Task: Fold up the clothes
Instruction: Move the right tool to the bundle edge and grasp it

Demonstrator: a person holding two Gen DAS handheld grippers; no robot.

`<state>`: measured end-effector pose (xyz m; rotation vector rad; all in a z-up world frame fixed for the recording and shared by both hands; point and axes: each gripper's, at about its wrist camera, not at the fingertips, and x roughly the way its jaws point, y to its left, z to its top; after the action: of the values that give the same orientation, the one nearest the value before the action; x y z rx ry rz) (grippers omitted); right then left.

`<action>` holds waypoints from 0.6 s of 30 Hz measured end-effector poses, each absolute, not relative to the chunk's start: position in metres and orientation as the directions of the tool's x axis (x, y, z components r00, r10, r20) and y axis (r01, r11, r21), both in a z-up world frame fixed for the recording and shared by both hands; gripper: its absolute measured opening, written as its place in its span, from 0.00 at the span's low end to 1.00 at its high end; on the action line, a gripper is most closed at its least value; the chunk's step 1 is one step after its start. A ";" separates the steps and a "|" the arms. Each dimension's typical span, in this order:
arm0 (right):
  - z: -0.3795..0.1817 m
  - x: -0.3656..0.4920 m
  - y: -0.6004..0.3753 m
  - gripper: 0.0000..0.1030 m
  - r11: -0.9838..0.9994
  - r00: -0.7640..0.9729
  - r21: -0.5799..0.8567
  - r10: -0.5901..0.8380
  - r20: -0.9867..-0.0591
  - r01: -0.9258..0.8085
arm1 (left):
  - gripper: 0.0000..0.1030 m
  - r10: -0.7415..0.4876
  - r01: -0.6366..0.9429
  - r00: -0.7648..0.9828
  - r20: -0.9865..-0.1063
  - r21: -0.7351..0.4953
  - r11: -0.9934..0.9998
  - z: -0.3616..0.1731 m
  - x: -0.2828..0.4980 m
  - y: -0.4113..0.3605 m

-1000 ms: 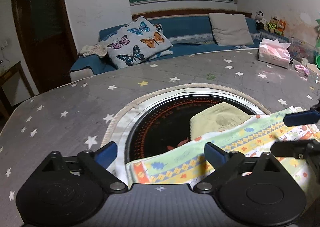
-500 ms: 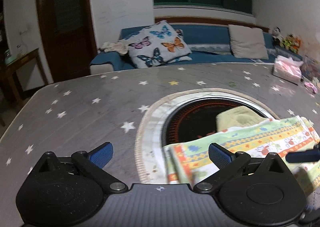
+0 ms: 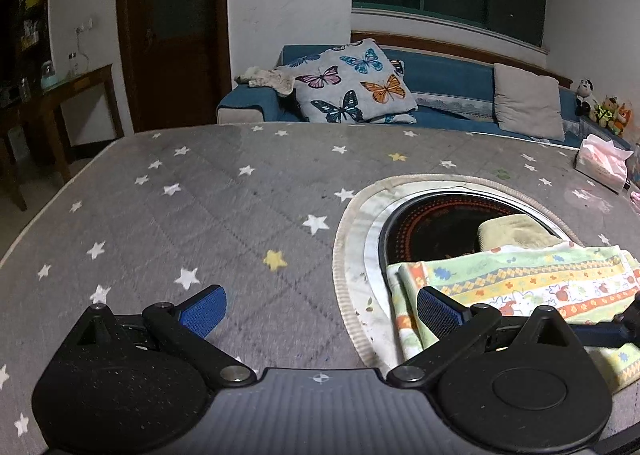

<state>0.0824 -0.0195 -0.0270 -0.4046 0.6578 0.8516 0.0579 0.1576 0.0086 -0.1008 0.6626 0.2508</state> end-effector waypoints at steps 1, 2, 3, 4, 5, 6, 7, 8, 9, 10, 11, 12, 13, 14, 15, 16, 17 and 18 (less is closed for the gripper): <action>-0.028 0.081 -0.018 0.73 0.598 0.483 -0.080 0.554 -0.677 -0.798 | 1.00 0.197 -0.263 0.759 -0.620 -0.015 0.965 0.008 0.057 0.158; -0.027 0.079 -0.018 0.73 0.594 0.487 -0.089 0.554 -0.675 -0.800 | 1.00 0.196 -0.264 0.759 -0.621 -0.018 0.964 0.008 0.056 0.159; -0.025 0.077 -0.017 0.73 0.590 0.491 -0.099 0.554 -0.672 -0.801 | 1.00 0.197 -0.266 0.759 -0.620 -0.019 0.964 0.008 0.055 0.159; -0.023 0.075 -0.017 0.72 0.585 0.493 -0.104 0.559 -0.667 -0.804 | 1.00 0.197 -0.267 0.760 -0.619 -0.021 0.963 0.009 0.054 0.160; -0.020 0.073 -0.017 0.72 0.580 0.494 -0.106 0.567 -0.659 -0.808 | 1.00 0.199 -0.270 0.760 -0.619 -0.023 0.963 0.009 0.054 0.161; -0.017 0.071 -0.017 0.72 0.574 0.494 -0.109 0.573 -0.654 -0.812 | 1.00 0.200 -0.275 0.760 -0.618 -0.027 0.961 0.009 0.054 0.162; -0.015 0.067 -0.014 0.72 0.562 0.492 -0.118 0.581 -0.649 -0.819 | 1.00 0.201 -0.280 0.760 -0.618 -0.032 0.960 0.009 0.053 0.163; -0.015 0.064 -0.011 0.71 0.545 0.489 -0.131 0.587 -0.645 -0.828 | 1.00 0.202 -0.284 0.759 -0.619 -0.036 0.958 0.009 0.053 0.164; -0.015 0.060 -0.007 0.69 0.529 0.486 -0.144 0.592 -0.643 -0.836 | 1.00 0.202 -0.288 0.758 -0.621 -0.040 0.957 0.008 0.053 0.166; -0.016 0.057 -0.003 0.67 0.512 0.481 -0.157 0.596 -0.644 -0.844 | 1.00 0.204 -0.292 0.756 -0.622 -0.042 0.956 0.008 0.053 0.167; -0.018 0.054 0.000 0.66 0.497 0.475 -0.167 0.596 -0.647 -0.852 | 1.00 0.204 -0.295 0.754 -0.624 -0.044 0.954 0.007 0.052 0.168; -0.020 0.052 0.003 0.63 0.485 0.470 -0.174 0.596 -0.652 -0.857 | 1.00 0.204 -0.298 0.751 -0.628 -0.046 0.954 0.007 0.051 0.168; -0.022 0.050 0.007 0.57 0.472 0.463 -0.181 0.593 -0.659 -0.863 | 1.00 0.204 -0.299 0.750 -0.630 -0.047 0.953 0.006 0.050 0.169; -0.025 0.048 0.010 0.53 0.457 0.454 -0.187 0.589 -0.669 -0.869 | 1.00 0.203 -0.300 0.748 -0.632 -0.049 0.953 0.006 0.049 0.169; -0.027 0.047 0.013 0.50 0.447 0.450 -0.194 0.585 -0.675 -0.873 | 1.00 0.202 -0.301 0.747 -0.634 -0.050 0.952 0.005 0.049 0.170; -0.028 0.046 0.014 0.50 0.441 0.452 -0.204 0.584 -0.675 -0.874 | 1.00 0.200 -0.302 0.746 -0.635 -0.055 0.952 0.005 0.048 0.171; -0.027 0.044 0.015 0.48 0.435 0.454 -0.212 0.586 -0.671 -0.875 | 1.00 0.197 -0.303 0.745 -0.637 -0.060 0.951 0.005 0.047 0.172; -0.026 0.043 0.016 0.46 0.429 0.456 -0.220 0.589 -0.667 -0.876 | 1.00 0.192 -0.304 0.744 -0.640 -0.069 0.950 0.005 0.046 0.173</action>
<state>0.0427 0.0159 -0.0257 -0.6005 0.5476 0.9729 0.0463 0.1728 0.0046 -0.1731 0.6795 0.2729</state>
